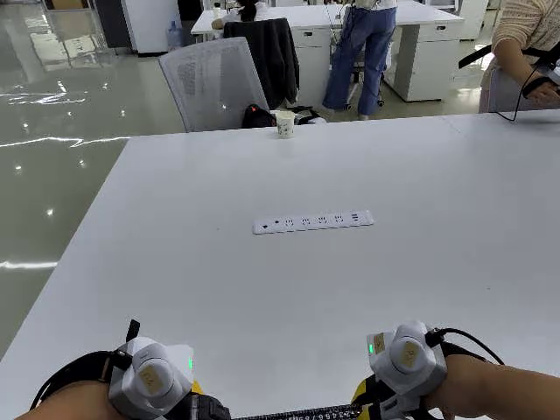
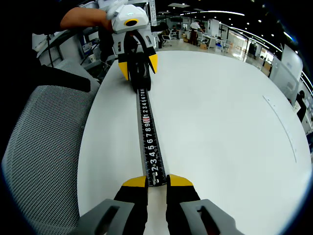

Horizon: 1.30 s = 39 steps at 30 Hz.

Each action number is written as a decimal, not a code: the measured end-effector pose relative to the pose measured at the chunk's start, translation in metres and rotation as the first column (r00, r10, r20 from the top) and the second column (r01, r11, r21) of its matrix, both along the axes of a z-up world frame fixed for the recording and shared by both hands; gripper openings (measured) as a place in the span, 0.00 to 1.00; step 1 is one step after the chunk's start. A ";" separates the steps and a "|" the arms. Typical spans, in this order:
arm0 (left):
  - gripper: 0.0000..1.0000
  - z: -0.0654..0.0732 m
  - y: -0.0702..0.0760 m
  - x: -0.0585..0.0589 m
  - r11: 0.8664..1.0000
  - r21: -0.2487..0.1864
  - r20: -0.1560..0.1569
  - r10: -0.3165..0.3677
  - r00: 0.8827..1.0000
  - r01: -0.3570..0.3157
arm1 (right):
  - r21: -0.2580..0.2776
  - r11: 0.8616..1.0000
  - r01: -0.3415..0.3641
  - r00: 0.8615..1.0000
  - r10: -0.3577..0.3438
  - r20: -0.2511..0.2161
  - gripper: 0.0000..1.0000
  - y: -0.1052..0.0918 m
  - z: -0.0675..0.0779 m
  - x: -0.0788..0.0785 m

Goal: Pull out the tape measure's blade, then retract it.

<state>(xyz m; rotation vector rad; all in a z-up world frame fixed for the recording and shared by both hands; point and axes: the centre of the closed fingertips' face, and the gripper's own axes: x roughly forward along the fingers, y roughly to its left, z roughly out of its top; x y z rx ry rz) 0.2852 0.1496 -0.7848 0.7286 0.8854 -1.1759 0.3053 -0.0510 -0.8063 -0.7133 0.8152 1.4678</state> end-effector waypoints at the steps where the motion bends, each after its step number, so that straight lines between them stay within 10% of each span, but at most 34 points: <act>1: 0.33 0.000 0.000 0.000 1.000 0.000 0.000 0.000 1.000 0.000 | -0.001 1.000 0.001 1.000 -0.001 0.000 0.10 -0.001 0.000 0.000; 39: 0.33 -0.001 0.000 0.000 1.000 0.007 -0.001 0.005 1.000 -0.005 | -0.008 1.000 0.023 1.000 -0.023 -0.007 0.10 -0.021 -0.002 0.003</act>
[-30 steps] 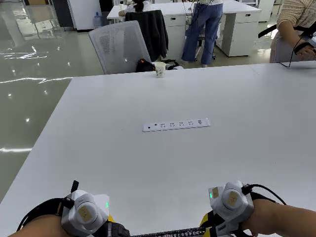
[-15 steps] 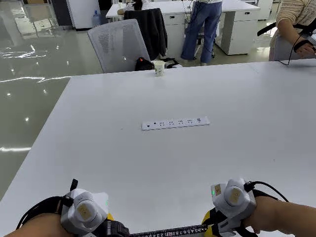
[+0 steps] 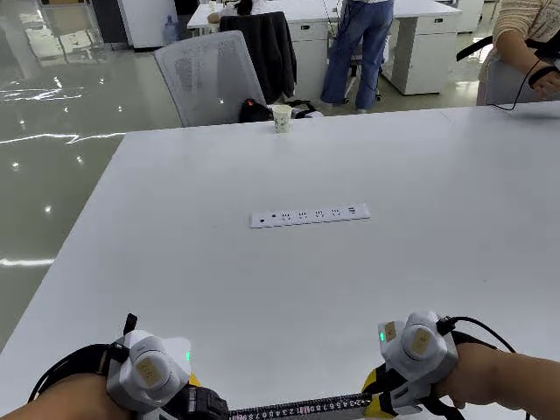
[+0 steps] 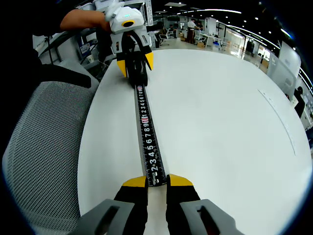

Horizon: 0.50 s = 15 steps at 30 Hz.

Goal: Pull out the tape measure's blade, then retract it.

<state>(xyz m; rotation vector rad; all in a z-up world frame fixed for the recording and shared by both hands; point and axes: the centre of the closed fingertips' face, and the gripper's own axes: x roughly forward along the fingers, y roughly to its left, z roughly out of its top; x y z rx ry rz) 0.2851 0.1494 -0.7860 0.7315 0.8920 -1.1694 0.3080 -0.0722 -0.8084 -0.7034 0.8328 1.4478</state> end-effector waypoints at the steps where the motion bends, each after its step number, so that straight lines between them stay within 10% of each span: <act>1: 0.33 0.000 0.000 0.000 1.000 0.000 0.000 0.000 1.000 0.000 | 0.001 1.000 0.000 1.000 0.000 0.001 0.10 0.000 0.000 0.000; 15: 0.33 0.000 0.000 0.000 1.000 0.002 0.001 0.002 1.000 -0.002 | 0.000 1.000 -0.003 1.000 0.003 0.001 0.10 -0.007 0.000 0.000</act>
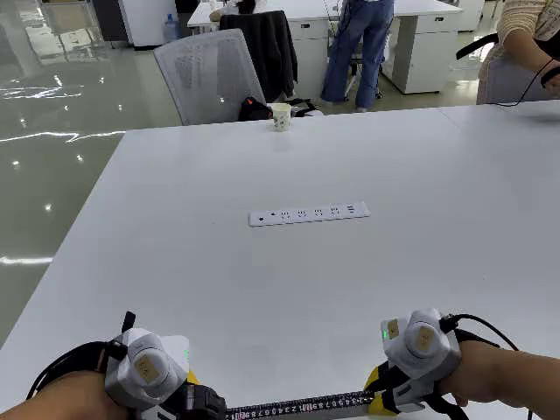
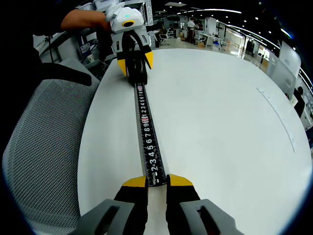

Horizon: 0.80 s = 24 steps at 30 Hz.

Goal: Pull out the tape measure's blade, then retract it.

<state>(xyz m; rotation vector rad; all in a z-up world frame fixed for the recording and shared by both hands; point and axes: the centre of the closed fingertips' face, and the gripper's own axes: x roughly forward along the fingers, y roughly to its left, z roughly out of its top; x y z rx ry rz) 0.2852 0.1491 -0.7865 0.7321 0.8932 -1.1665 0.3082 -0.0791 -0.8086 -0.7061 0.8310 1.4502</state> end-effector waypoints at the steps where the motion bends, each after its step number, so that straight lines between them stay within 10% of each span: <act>1: 0.33 0.000 0.000 0.000 1.000 0.000 0.000 0.000 1.000 0.000 | -0.001 1.000 0.000 1.000 0.000 0.000 0.10 -0.001 0.000 0.000; 24: 0.33 0.001 0.000 -0.001 1.000 0.001 0.001 -0.003 1.000 0.003 | -0.012 1.000 0.001 1.000 -0.001 0.001 0.10 -0.010 0.001 0.001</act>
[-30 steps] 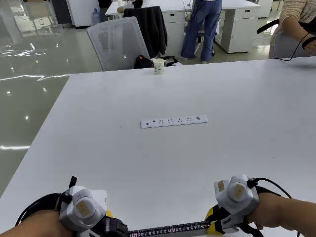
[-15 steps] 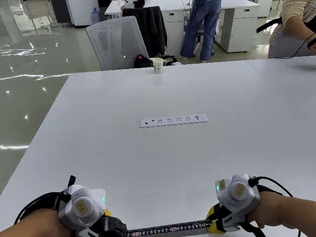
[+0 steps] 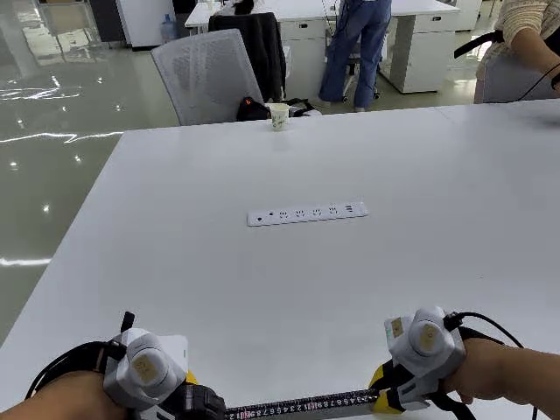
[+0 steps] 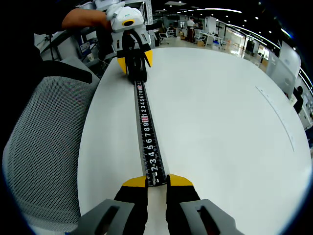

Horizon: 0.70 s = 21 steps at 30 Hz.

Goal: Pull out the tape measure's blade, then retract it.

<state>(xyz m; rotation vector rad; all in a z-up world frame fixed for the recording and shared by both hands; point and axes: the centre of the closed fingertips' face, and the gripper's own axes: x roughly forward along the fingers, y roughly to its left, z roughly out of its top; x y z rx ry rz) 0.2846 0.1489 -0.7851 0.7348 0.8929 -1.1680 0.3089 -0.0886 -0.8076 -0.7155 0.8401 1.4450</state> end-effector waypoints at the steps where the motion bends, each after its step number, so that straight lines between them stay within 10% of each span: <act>1: 0.33 0.000 0.000 0.000 1.000 0.000 0.001 0.000 1.000 0.000 | -0.001 1.000 -0.002 1.000 0.002 0.000 0.10 0.000 0.000 0.000; 21: 0.33 0.000 0.001 0.000 1.000 0.005 0.003 0.004 1.000 -0.004 | -0.007 1.000 0.006 1.000 -0.006 -0.002 0.10 -0.008 0.000 0.003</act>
